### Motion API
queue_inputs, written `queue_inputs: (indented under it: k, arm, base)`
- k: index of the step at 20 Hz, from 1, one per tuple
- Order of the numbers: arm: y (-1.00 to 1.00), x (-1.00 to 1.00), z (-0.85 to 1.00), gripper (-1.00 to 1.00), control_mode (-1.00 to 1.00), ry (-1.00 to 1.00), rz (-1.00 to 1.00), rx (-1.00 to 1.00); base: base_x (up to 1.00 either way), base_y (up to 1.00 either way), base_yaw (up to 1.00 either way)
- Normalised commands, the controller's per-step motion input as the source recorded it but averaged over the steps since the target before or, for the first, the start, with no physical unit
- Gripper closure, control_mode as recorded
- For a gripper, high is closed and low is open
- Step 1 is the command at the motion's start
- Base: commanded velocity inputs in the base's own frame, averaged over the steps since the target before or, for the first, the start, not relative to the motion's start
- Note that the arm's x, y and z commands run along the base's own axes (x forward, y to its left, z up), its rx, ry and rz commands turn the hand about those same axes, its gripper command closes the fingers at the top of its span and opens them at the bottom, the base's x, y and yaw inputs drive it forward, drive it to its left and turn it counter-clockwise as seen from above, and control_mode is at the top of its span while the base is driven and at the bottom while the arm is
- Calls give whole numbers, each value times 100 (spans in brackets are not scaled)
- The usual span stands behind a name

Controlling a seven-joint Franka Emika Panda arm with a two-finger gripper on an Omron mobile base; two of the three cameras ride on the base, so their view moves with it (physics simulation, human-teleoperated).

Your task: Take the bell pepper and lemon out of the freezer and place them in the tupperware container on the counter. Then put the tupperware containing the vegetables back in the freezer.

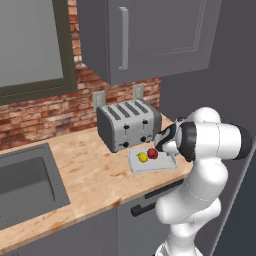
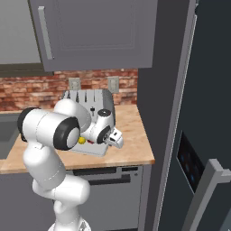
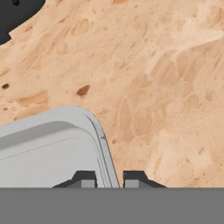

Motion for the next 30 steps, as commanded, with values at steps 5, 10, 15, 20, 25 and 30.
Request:
queue_inputs:
  k: [5,10,15,20,25,30]
  arm:
    - [13,-21,3,100,-100,0,-1,0]
    - [14,-12,27,100,-100,0,-6,0]
    - [2,-12,57,100,-100,-1,-4,0]
    - [0,-24,68,100,-100,-3,0,1]
    - [0,-58,97,100,-100,-4,0,4]
    - [0,-85,100,100,-100,0,0,5]
  base:
    - [0,0,0]
    - [0,0,0]
    - [0,0,0]
    - [0,0,0]
    - [0,0,0]
    - [0,0,0]
